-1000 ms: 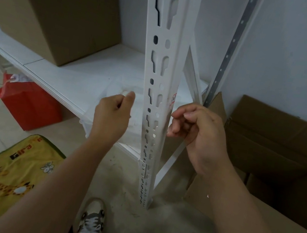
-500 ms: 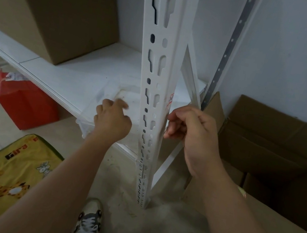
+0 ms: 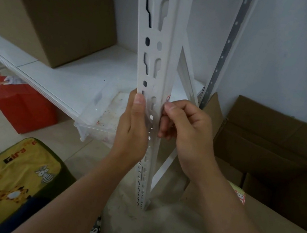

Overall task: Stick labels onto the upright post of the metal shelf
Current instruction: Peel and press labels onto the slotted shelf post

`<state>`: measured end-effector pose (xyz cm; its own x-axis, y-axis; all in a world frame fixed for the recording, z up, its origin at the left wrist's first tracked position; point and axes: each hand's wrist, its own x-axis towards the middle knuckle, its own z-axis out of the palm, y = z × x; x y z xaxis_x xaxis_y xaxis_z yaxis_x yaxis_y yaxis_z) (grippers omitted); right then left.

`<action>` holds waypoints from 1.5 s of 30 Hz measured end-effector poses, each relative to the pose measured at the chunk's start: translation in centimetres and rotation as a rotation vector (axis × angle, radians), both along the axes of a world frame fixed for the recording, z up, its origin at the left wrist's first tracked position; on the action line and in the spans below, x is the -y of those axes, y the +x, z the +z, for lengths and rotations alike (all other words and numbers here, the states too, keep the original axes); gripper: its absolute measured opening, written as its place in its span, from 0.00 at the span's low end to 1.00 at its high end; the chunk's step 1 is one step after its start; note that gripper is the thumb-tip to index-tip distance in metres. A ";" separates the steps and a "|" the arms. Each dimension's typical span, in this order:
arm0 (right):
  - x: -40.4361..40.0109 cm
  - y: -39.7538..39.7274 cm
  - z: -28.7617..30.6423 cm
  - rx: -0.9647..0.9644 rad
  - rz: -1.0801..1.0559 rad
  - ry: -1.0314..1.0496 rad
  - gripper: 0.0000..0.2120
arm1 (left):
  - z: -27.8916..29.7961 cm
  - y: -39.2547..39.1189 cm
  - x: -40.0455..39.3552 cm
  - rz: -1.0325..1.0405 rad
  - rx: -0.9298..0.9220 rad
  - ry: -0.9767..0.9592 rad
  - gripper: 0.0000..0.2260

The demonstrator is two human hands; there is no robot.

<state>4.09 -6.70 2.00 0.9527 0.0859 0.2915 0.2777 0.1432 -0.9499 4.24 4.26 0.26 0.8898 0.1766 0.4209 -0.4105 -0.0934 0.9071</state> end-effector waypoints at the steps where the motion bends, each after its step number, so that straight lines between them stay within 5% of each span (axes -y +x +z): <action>1: 0.0 0.0 0.1 -0.010 0.013 0.013 0.13 | -0.1 0.0 0.0 -0.011 -0.008 0.006 0.26; 7: -0.3 0.3 0.5 -0.147 0.174 0.136 0.16 | -0.2 0.3 -0.5 -0.114 -0.033 0.030 0.42; 18: -0.4 0.6 0.3 -0.187 0.191 0.177 0.17 | -0.1 0.4 -0.4 -0.080 -0.083 0.060 0.35; 25: 0.4 1.0 -0.4 0.002 0.092 -0.059 0.15 | 0.3 -0.1 -0.6 -0.059 -0.062 0.130 0.15; 39: 1.5 0.9 -0.8 0.243 -0.006 -0.450 0.09 | 0.3 0.1 -0.8 -0.080 -0.046 0.121 0.17; 45: 1.6 0.8 -0.6 0.216 0.017 -0.415 0.08 | 0.2 0.1 -0.5 -0.053 -0.048 0.119 0.16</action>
